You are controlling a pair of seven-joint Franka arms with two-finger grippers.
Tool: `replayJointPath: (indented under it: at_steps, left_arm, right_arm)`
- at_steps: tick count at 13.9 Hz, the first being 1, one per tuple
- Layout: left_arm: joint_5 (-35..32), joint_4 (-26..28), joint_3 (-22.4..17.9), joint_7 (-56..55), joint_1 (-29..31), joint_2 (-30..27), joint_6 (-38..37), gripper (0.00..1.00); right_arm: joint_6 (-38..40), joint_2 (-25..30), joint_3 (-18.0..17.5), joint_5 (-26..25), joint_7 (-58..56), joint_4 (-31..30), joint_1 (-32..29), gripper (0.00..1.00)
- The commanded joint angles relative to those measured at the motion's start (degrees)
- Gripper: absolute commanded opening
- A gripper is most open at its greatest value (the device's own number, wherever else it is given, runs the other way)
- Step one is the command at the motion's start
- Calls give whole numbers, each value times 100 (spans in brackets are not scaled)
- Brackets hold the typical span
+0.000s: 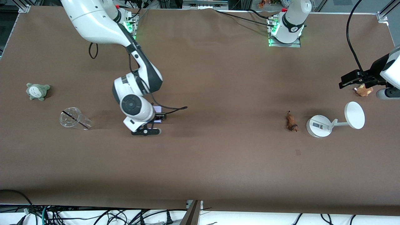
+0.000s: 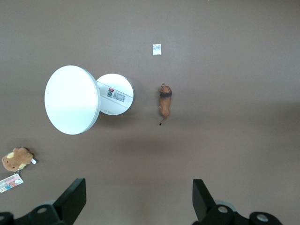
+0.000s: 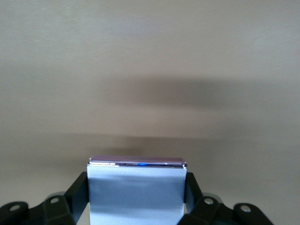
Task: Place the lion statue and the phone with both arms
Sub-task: 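Carry the white phone with the right gripper toward the glass cup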
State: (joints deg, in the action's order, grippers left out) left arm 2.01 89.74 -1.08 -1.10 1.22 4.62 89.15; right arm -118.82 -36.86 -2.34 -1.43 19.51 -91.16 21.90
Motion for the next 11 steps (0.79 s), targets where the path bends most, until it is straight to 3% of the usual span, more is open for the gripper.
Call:
replayJointPath:
  at_steps: [1, 6, 11]
  left_arm:
    - [-113, -211, 47, -48, 10, 118, -46, 100]
    - [-113, -211, 47, -4, 27, 118, -46, 100]
    - [-113, -211, 47, 5, 36, 118, -46, 100]
  right_arm:
    - [341, 407, 251, 46, -798, -182, -133, 32]
    - [114, 688, 541, 47, -1817, -709, -476, 31]
    - [-764, 829, 841, 47, -2653, -1492, -713, 31]
